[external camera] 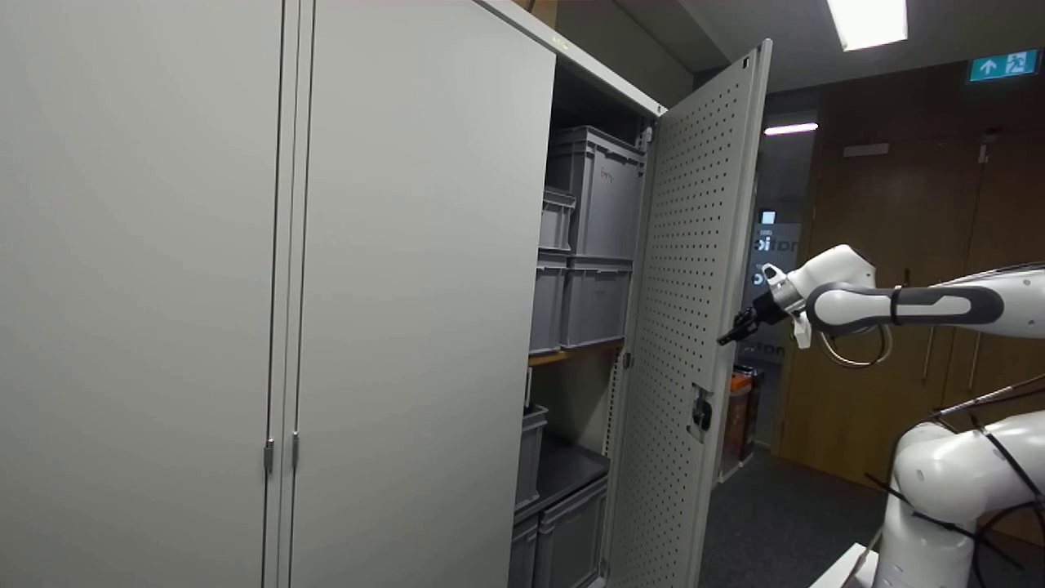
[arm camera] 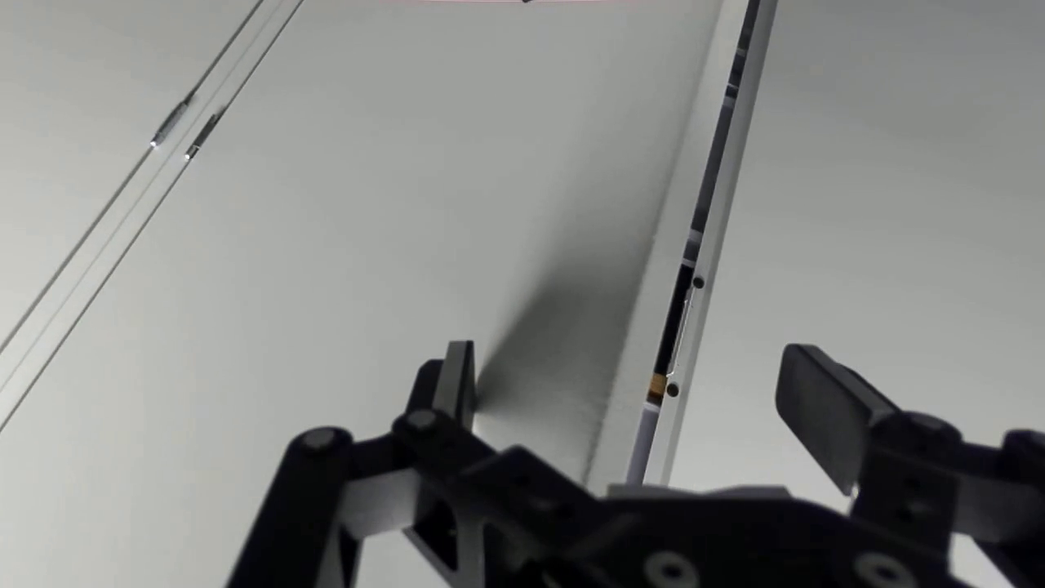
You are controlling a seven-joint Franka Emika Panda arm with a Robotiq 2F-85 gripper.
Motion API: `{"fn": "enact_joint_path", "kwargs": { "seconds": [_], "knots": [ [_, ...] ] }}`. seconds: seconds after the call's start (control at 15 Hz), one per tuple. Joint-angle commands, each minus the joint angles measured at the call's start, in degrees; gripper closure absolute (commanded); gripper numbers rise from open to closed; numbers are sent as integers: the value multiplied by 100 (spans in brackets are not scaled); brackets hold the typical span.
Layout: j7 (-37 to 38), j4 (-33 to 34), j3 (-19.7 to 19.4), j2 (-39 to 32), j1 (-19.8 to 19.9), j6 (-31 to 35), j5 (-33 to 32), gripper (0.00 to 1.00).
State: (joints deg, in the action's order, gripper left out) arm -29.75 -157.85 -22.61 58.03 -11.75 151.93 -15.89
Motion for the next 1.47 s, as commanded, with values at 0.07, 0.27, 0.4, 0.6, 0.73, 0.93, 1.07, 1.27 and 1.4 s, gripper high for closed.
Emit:
{"fn": "enact_joint_path", "kwargs": {
  "seconds": [0.07,0.27,0.4,0.6,0.73,0.93,1.07,1.27,1.4],
  "knots": [
    [-296,219,79,-265,-279,178,281,0],
    [-347,284,128,-351,-403,180,349,0],
    [-375,350,167,-435,-485,190,381,0],
    [-429,471,197,-589,-640,199,437,0],
    [-454,563,223,-703,-735,187,477,0],
    [-520,720,257,-893,-890,169,567,0],
    [-609,827,277,-1022,-978,163,660,0],
    [-740,980,300,-1191,-1075,150,787,0],
    [-839,1083,306,-1305,-1121,135,884,0]
  ]
}}
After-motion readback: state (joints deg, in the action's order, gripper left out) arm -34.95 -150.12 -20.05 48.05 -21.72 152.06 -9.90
